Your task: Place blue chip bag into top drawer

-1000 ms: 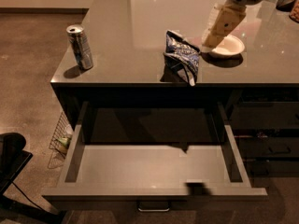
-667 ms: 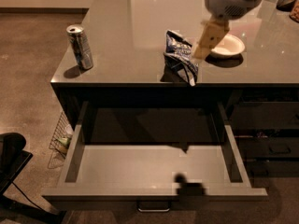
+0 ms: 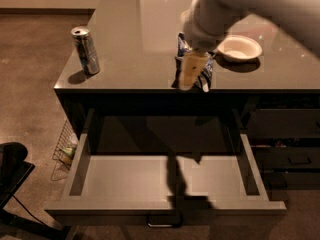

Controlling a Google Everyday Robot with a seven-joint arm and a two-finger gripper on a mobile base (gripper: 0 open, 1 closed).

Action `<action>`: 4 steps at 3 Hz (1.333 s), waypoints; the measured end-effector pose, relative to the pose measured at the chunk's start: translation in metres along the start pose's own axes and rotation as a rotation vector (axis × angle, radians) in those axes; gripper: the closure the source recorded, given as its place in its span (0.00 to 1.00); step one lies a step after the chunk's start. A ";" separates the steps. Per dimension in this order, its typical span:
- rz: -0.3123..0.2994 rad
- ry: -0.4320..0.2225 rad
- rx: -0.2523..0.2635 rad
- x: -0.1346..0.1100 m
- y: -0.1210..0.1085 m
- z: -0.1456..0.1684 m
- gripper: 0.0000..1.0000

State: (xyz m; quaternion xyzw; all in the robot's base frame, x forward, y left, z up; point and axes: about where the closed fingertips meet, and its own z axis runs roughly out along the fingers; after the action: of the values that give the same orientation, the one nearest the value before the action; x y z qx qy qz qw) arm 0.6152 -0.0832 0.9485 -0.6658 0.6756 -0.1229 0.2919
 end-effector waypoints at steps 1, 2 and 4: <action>-0.019 0.039 -0.059 0.000 0.002 0.042 0.00; -0.036 0.078 -0.103 0.015 -0.006 0.070 0.01; -0.057 0.147 -0.136 0.071 -0.031 0.087 0.26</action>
Offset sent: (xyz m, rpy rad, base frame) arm 0.0756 -0.0150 -0.0793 -0.1433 0.1438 0.0094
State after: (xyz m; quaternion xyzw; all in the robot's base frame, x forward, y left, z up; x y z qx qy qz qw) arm 0.6936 -0.1351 0.8803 -0.6921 0.6829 -0.1336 0.1919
